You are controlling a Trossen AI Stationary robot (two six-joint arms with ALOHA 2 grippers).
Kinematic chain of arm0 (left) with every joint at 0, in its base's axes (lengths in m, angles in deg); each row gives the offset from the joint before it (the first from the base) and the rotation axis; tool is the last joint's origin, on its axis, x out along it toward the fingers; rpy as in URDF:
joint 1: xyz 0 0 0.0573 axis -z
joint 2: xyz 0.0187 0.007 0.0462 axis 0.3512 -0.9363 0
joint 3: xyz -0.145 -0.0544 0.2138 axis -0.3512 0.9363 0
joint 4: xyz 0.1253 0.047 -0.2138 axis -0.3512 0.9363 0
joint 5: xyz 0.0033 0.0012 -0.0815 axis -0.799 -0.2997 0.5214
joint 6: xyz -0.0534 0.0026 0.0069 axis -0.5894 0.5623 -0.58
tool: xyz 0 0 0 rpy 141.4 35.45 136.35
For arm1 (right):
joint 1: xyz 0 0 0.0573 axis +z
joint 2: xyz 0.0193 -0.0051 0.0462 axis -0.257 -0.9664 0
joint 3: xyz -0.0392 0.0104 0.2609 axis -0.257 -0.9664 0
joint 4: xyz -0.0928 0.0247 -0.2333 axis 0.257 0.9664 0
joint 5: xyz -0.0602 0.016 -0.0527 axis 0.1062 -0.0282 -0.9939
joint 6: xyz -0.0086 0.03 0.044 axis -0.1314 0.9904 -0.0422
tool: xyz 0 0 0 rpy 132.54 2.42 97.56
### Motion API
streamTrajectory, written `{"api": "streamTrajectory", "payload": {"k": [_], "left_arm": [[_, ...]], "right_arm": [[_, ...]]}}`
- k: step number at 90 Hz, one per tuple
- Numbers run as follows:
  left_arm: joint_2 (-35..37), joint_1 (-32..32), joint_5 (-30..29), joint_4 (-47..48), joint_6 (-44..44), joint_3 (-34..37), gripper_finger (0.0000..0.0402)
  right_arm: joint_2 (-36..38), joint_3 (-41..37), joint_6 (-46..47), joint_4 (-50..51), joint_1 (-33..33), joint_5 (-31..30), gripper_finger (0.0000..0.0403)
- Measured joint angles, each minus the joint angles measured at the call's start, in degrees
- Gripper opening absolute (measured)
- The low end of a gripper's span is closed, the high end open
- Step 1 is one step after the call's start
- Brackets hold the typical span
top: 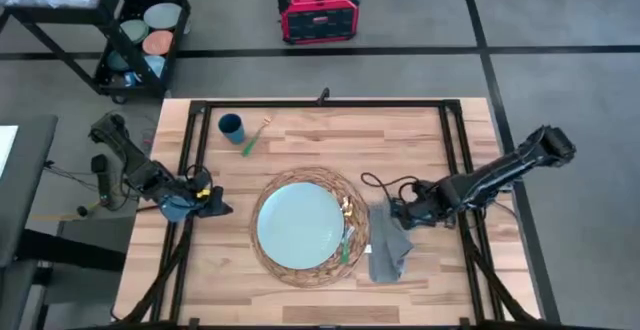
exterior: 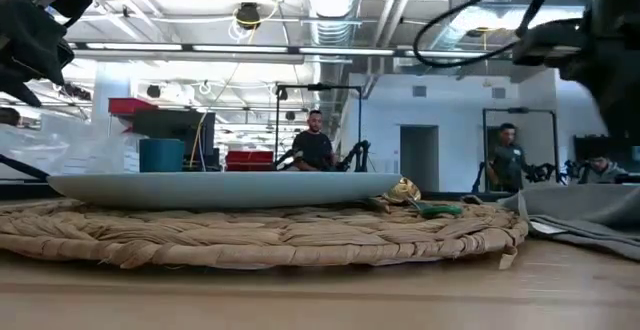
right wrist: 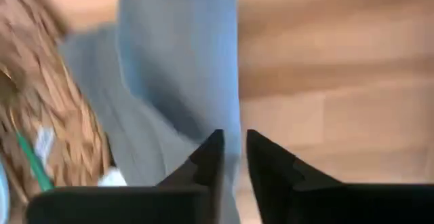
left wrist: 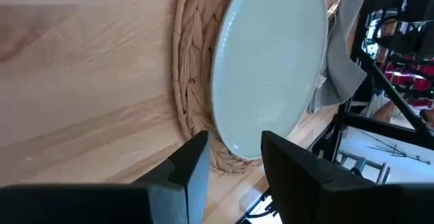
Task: Set table place
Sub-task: Fold the gray table napkin
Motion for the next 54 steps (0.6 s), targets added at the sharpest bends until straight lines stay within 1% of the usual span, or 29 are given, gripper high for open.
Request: {"api": "streamTrajectory", "payload": {"k": [16, 25, 30, 36, 54], "left_arm": [[-0.02, -0.01, 0.0, 0.37, -0.02, 0.0, 0.0119], [0.0, -0.01, 0.02, 0.5, -0.02, 0.0, 0.0119], [-0.02, -0.01, 0.02, 0.52, -0.02, 0.0, 0.0119], [-0.01, -0.01, 0.02, 0.52, -0.08, 0.0, 0.0119], [-0.01, -0.01, 0.02, 0.64, -0.77, 0.0, 0.0119]], "right_arm": [[-5.33, 0.02, 3.75, -5.66, 3.24, 0.45, 0.0005], [-7.77, 0.0, 5.76, -5.14, 5.57, 4.94, 0.0001], [-8.28, 0.0, 6.49, -4.11, 6.52, 7.11, 0.0001], [-8.36, 0.0, 6.82, -3.31, 7.38, 8.02, 0.0], [-8.55, 0.0, 6.66, -5.27, 7.67, 8.08, 0.0]]}}
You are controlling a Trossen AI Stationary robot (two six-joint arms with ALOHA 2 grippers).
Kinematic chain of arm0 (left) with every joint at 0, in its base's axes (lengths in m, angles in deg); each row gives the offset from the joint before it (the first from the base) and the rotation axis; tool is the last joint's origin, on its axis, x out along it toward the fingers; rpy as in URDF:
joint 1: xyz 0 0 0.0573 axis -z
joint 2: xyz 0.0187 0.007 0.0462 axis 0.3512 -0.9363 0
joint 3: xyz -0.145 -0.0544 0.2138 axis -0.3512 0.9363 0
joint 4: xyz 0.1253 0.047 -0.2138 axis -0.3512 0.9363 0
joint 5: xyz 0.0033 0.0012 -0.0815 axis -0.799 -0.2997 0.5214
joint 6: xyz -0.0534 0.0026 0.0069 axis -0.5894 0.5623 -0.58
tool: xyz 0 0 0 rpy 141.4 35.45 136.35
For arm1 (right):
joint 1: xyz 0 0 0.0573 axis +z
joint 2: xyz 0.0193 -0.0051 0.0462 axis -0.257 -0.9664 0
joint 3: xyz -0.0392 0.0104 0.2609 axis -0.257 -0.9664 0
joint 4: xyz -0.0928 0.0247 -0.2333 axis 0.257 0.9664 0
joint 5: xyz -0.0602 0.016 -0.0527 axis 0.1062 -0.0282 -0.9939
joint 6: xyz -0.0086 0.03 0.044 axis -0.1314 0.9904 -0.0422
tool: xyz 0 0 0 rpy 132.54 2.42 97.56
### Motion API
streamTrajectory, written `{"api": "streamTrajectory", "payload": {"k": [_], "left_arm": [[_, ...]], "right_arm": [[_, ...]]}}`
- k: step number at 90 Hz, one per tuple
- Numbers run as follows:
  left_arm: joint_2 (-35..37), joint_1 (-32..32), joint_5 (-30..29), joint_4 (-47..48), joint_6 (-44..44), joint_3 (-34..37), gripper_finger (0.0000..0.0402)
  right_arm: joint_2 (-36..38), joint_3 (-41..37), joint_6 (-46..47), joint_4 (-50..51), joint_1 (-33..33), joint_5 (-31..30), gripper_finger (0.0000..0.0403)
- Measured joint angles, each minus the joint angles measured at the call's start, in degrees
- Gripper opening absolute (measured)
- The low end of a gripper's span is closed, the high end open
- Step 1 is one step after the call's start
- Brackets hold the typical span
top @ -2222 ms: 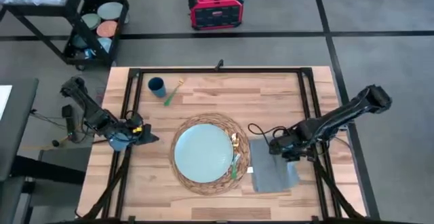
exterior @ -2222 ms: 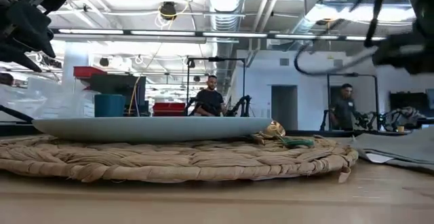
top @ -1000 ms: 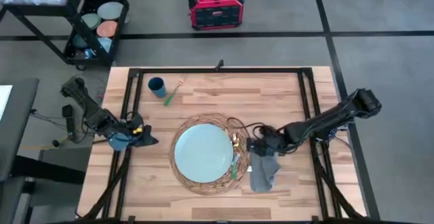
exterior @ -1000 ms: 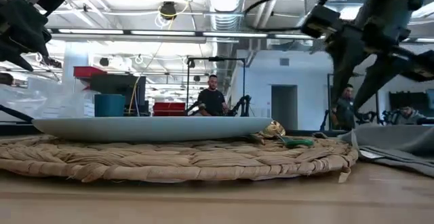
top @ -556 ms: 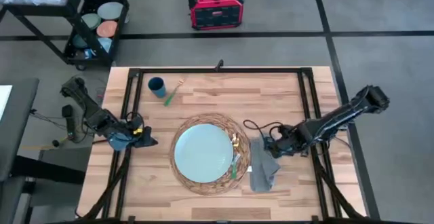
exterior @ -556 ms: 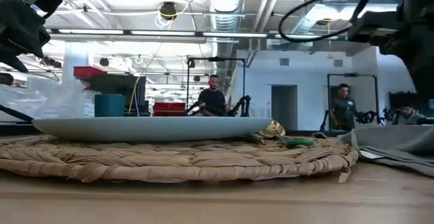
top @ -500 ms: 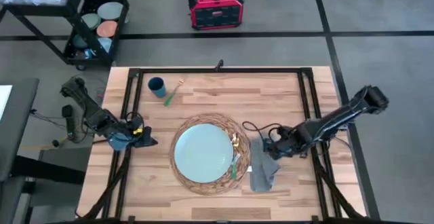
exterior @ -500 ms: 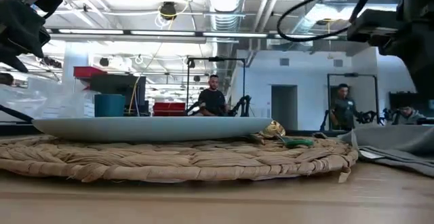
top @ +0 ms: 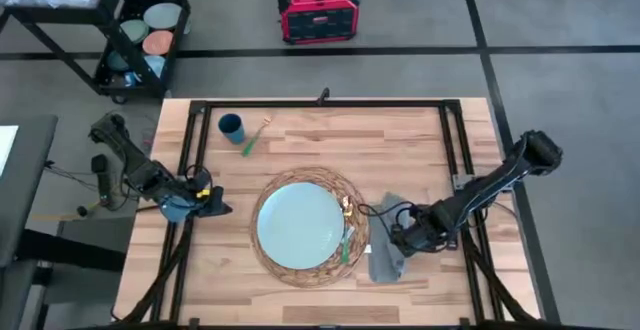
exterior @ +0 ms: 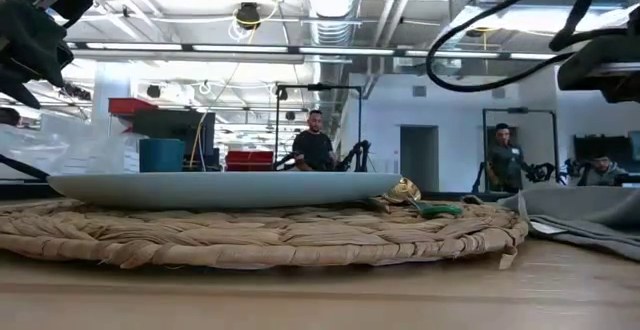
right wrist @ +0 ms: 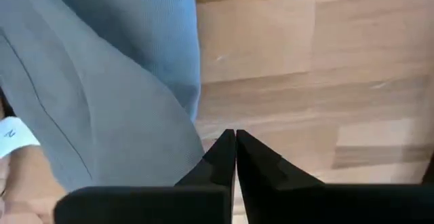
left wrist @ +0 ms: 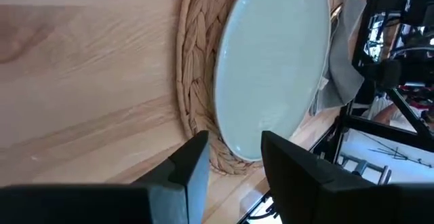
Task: Set table place
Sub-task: Fold the gray table napkin
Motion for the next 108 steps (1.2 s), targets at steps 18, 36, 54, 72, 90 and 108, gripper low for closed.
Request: {"api": "streamTrajectory", "payload": {"k": [18, 36, 54, 72, 90, 108], "left_arm": [[-0.01, 0.01, -0.06, -0.01, -0.13, 0.0, 0.0119], [-0.01, -0.01, -0.1, 0.02, 0.05, 0.0, 0.0119], [-0.13, 0.01, -0.15, 0.06, 0.05, 0.0, 0.0119], [-0.15, 0.0, -0.18, 0.06, -0.02, 0.0, 0.0119], [-0.15, 0.0, -0.19, 0.06, -0.1, 0.0, 0.0119], [-0.69, -0.01, -0.21, 0.15, -0.13, 0.0, 0.0119]], "right_arm": [[-0.98, 0.0, -0.23, -4.13, 0.22, -1.25, 0.0], [-0.85, 0.0, -6.8, -15.16, -1.97, -11.24, 0.0], [-0.88, 0.02, -9.02, -15.43, -1.81, -12.65, 0.0], [-0.96, 0.02, -0.08, -14.32, 3.89, -10.55, 0.0], [-0.96, 0.02, -0.23, -20.3, 6.36, -11.2, 0.0], [-0.96, 0.02, -0.19, -20.97, 7.78, -11.22, 0.0]]}}
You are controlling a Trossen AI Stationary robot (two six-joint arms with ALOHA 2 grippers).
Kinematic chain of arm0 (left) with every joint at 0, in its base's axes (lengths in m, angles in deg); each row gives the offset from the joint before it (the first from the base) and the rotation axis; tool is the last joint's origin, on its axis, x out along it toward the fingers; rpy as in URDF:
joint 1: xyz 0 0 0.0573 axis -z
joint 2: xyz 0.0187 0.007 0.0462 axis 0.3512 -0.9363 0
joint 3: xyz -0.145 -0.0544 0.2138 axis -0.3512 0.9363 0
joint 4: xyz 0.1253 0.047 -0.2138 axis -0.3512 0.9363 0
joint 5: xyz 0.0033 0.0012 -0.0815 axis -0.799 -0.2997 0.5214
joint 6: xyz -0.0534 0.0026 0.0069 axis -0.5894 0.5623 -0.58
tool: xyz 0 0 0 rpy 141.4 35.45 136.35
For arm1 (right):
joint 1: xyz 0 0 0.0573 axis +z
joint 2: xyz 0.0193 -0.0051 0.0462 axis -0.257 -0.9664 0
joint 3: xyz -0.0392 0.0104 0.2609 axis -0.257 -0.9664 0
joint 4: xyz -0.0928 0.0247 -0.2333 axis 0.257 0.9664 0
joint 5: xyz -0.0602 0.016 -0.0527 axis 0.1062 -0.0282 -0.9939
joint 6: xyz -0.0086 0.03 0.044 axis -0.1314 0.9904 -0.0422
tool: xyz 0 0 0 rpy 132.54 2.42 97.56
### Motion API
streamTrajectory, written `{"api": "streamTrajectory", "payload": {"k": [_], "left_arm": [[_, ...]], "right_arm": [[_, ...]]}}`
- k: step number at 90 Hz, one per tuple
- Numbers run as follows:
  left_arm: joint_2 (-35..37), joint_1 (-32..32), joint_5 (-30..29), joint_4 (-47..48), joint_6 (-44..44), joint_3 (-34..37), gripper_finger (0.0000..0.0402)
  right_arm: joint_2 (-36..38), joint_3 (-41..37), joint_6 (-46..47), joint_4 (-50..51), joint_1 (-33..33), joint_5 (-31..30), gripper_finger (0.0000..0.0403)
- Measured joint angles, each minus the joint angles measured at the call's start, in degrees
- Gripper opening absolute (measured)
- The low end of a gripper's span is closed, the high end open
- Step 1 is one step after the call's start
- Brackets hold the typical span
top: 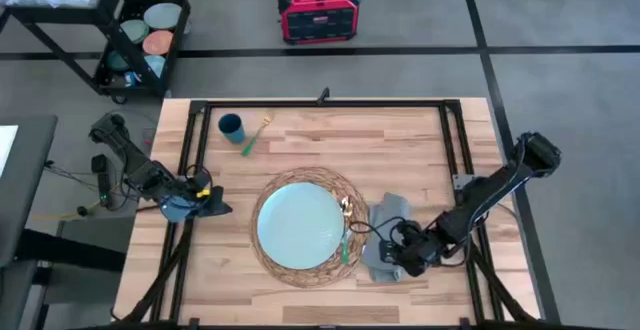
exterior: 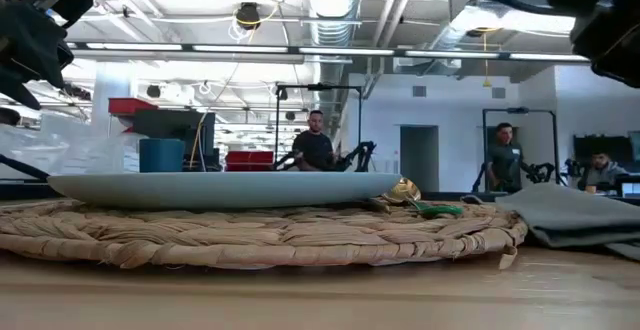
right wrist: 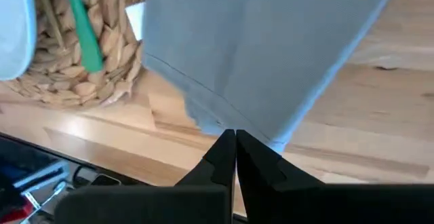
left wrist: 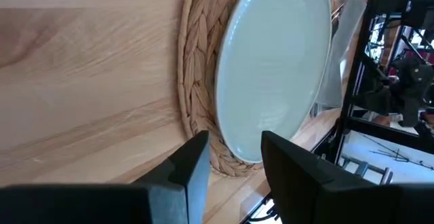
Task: Set table place
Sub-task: Fold the gray table napkin
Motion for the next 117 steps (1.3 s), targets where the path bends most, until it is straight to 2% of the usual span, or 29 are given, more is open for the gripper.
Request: {"api": "streamTrajectory", "payload": {"k": [25, 40, 46, 54, 65, 83, 94, 105, 117], "left_arm": [[-3.41, 0.01, 0.0, 0.02, 0.0, 0.0, 0.0119], [-4.4, 0.0, 0.02, -0.15, -0.04, 0.0, 0.0119], [-4.35, 0.0, 0.0, -0.15, -0.28, 0.0, 0.0119], [-4.37, 0.02, 0.0, -0.13, -0.1, 0.0, 0.0119], [-4.37, 0.0, 0.0, -0.13, 0.09, 0.0, 0.0119], [-4.37, 0.01, 0.0, -0.33, 1.24, 0.0, 0.0119], [-4.36, 0.01, 0.01, -0.69, 2.23, 0.0, 0.0119], [-4.35, 0.0, 0.02, -1.39, 4.45, 0.0, 0.0119], [-4.35, 0.0, 0.03, -1.39, 4.74, 0.0, 0.0119]], "right_arm": [[-0.02, 0.0, 0.86, -0.26, 3.27, 5.44, 0.0], [0.04, 1.9, -3.9, -3.61, 2.17, -3.53, 0.0], [0.04, 2.36, -8.42, -5.4, 0.9, -3.88, 0.0], [0.0, 2.29, -11.04, -3.79, -0.14, -1.44, 0.0005], [0.0, 2.28, -12.1, -1.31, 0.39, 1.78, 0.0036], [-0.11, 2.27, -12.95, -0.88, 0.77, 2.27, 0.0108], [-2.65, 2.23, -13.19, -0.92, 0.59, 3.82, 0.014], [-6.46, 2.23, -13.51, -1.45, 0.31, 10.16, 0.0156], [-9.05, 2.23, -13.29, -2.1, 0.31, 15.01, 0.0154]]}}
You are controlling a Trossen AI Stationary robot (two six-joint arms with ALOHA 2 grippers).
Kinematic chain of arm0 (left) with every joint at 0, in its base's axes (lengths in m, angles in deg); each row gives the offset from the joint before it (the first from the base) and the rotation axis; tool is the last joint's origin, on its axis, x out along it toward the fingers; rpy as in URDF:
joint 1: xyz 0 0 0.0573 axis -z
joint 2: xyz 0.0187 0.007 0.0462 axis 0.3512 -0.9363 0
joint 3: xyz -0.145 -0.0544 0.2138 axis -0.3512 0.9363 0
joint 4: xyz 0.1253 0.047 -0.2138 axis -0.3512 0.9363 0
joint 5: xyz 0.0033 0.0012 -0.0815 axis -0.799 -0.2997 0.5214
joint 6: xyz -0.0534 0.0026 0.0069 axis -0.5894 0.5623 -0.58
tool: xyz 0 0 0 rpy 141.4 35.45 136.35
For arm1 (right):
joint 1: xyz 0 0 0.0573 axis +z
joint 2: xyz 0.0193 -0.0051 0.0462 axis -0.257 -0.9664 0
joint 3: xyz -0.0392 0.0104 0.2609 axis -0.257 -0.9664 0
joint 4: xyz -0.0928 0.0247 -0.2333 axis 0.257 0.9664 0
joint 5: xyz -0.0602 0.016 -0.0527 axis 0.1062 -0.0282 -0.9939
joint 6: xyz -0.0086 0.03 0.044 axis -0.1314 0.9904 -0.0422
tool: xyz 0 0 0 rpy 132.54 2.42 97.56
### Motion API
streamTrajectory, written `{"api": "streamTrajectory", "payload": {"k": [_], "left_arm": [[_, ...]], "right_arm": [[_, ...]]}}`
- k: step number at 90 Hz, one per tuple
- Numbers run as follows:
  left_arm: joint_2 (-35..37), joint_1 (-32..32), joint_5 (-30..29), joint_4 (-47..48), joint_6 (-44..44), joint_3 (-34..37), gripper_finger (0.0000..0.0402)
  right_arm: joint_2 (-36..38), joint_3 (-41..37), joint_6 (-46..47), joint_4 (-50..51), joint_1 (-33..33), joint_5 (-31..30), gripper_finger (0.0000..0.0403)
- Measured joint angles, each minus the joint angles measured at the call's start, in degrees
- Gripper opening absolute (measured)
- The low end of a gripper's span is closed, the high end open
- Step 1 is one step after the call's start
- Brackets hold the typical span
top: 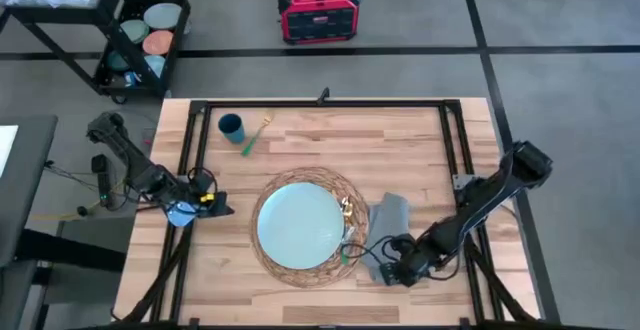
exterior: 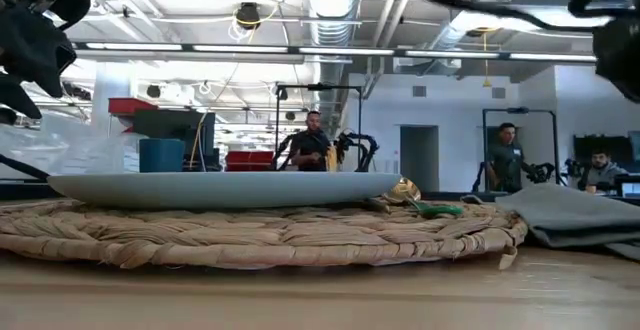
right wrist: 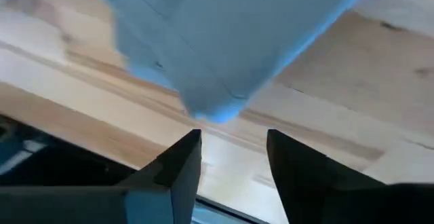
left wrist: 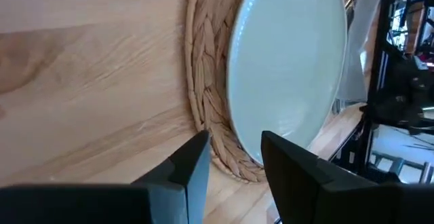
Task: Set table place
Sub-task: Fold the gray table napkin
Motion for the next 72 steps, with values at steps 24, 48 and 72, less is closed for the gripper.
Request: {"api": "streamTrajectory", "payload": {"k": [24, 48, 72], "left_arm": [[0.0, 0.02, 0.02, -0.94, -0.7, 0.0, 0.0119], [-0.02, 0.0, 0.02, -1.97, -0.66, 0.0, 0.0119], [-0.02, 0.0, 0.02, -2.21, -0.44, 0.0, 0.0119]], "right_arm": [[0.07, 0.0, -1.46, 0.77, 0.46, -0.15, 0.0129], [0.18, 0.55, -1.58, -1.5, 2.0, -1.28, 0.0134], [0.18, 0.58, -8.68, 0.89, -1.23, -4.59, 0.0134]]}}
